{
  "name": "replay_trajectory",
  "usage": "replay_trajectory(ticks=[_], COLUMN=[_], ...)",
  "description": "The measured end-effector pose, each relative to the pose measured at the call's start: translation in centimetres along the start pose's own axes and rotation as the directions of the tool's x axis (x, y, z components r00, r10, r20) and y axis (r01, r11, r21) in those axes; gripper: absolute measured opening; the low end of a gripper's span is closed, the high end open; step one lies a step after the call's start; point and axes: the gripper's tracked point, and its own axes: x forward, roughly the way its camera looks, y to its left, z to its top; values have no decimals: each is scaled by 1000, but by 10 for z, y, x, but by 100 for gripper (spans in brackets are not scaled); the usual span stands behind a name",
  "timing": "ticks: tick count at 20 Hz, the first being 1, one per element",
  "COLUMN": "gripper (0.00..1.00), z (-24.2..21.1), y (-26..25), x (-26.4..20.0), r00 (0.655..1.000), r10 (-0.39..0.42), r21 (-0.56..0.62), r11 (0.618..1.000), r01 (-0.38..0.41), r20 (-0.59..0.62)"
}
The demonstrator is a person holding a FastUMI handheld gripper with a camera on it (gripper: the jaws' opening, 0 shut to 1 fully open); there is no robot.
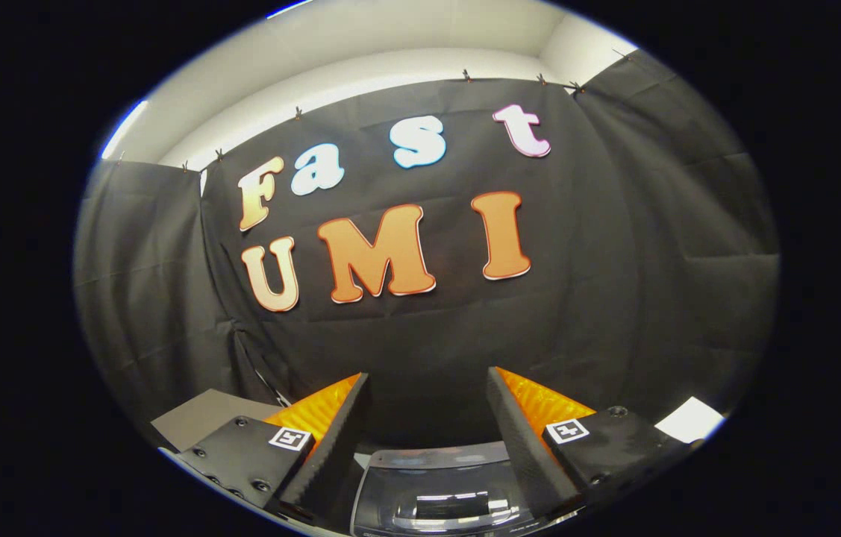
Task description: Put the clothes into the washing machine and then close the washing machine lid.
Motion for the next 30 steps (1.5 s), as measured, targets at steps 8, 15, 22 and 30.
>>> replay_trajectory(ticks=[8, 15, 22, 30], gripper=[99, 99, 99, 99], z=[27, 21, 19, 21], y=[-38, -58, -61, -58], x=[-32, -33, -30, -34], r00=[996, 996, 996, 996], r10=[-54, -65, -67, -62], r21=[-34, -14, -9, 0], r11=[998, 998, 998, 998], r01=[57, 66, 67, 62], r20=[67, 56, 58, 66])
